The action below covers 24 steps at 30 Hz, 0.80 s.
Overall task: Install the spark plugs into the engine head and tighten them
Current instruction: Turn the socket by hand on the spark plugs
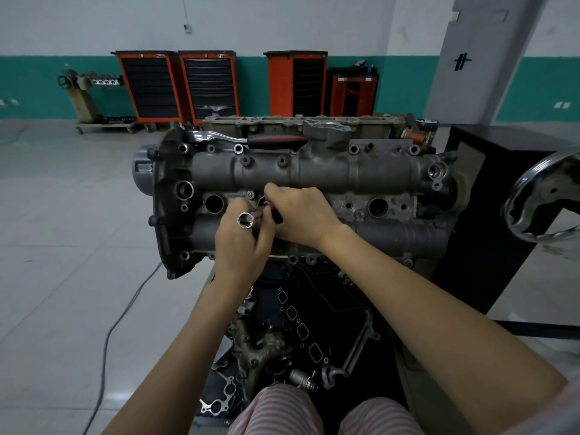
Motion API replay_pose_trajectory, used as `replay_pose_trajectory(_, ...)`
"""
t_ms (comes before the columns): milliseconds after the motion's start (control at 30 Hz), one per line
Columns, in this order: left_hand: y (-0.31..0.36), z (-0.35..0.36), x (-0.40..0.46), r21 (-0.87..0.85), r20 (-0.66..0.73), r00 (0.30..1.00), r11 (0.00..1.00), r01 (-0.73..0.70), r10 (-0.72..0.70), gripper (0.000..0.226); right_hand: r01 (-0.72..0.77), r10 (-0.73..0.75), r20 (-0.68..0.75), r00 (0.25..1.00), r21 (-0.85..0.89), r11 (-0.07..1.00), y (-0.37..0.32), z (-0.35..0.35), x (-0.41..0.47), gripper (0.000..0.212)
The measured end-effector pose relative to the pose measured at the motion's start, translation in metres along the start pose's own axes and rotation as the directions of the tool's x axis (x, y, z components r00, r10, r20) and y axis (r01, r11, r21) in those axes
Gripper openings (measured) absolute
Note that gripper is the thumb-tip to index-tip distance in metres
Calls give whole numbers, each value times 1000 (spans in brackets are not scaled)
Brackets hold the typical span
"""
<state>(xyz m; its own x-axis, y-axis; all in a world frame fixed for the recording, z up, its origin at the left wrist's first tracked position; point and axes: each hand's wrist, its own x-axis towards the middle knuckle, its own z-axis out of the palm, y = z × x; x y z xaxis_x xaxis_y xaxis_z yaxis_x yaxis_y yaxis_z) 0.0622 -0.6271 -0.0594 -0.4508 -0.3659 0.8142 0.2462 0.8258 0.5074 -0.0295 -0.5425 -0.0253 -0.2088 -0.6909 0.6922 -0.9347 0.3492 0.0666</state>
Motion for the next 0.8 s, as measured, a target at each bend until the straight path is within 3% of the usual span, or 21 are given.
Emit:
replay_pose_trajectory(167,-3,0,0,-17,18,1000,1000,6,-6,42,31,-29,77,997,-19,999,2,0,3,19)
replay_pose_trajectory(267,0,0,2,2,-13,1000,1000,12,-12,40,38,-38,-73,997,-2,999,-2,-2,0,21)
replay_pose_trajectory(367,5,0,6,1,-55,998,1000,-4,4,41,31,-32,-112,993,-8,999,-1,-3,0,16)
replay_pose_trajectory(467,2,0,5,-27,-52,999,1000,1,-3,44,30,-29,-72,997,7,1000,0,-2,-1,17)
replay_pose_trajectory(667,-2,-1,-1,-19,-3,1000,1000,-12,12,20,13,-14,11,1000,4,1000,-1,-1,1,28)
replay_pose_trajectory(800,-1,-1,0,-30,8,1000,1000,-1,1,38,44,-44,22,999,5,999,-2,-3,2,17)
